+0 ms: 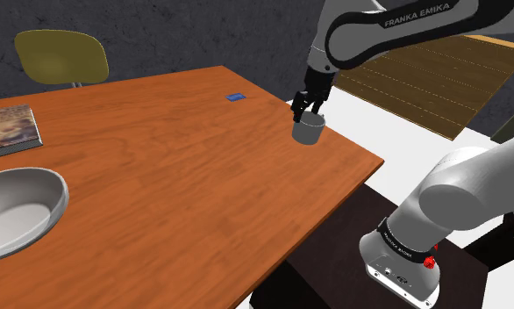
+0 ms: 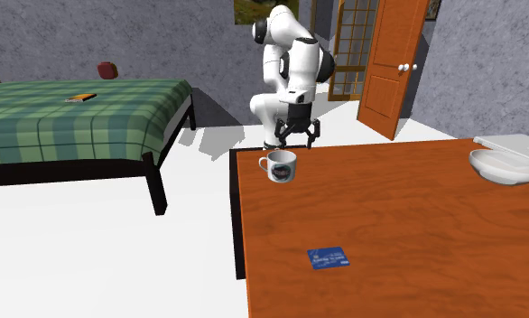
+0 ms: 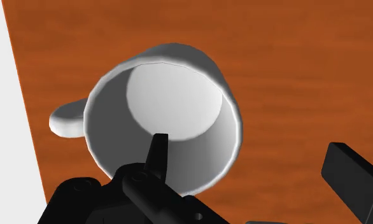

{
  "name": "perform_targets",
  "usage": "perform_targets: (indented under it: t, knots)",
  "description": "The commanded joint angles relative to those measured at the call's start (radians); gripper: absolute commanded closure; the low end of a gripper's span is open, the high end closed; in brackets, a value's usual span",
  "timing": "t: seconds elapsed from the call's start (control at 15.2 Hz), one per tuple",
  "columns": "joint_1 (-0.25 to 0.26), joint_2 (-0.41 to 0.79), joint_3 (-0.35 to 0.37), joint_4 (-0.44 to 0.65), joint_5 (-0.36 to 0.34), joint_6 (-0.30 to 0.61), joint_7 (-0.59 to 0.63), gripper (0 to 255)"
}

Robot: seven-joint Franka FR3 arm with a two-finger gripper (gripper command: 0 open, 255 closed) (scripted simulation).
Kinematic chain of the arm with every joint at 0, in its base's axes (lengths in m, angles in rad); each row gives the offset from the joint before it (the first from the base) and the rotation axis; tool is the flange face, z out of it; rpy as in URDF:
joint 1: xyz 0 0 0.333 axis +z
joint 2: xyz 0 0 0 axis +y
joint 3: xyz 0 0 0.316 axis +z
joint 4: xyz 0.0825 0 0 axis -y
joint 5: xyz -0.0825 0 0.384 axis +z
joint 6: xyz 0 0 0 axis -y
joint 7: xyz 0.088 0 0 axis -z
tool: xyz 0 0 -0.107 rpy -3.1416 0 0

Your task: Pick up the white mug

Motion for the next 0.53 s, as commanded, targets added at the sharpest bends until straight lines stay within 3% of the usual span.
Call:
perform_targets:
  t: [0.0, 0.46]
  knots:
    - [-0.006, 0.035, 0.002, -0.001, -0.008, 0.036, 0.008, 0]
    - [-0.008, 0.089, 0.005, -0.064, -0.014, 0.153, 0.016, 0]
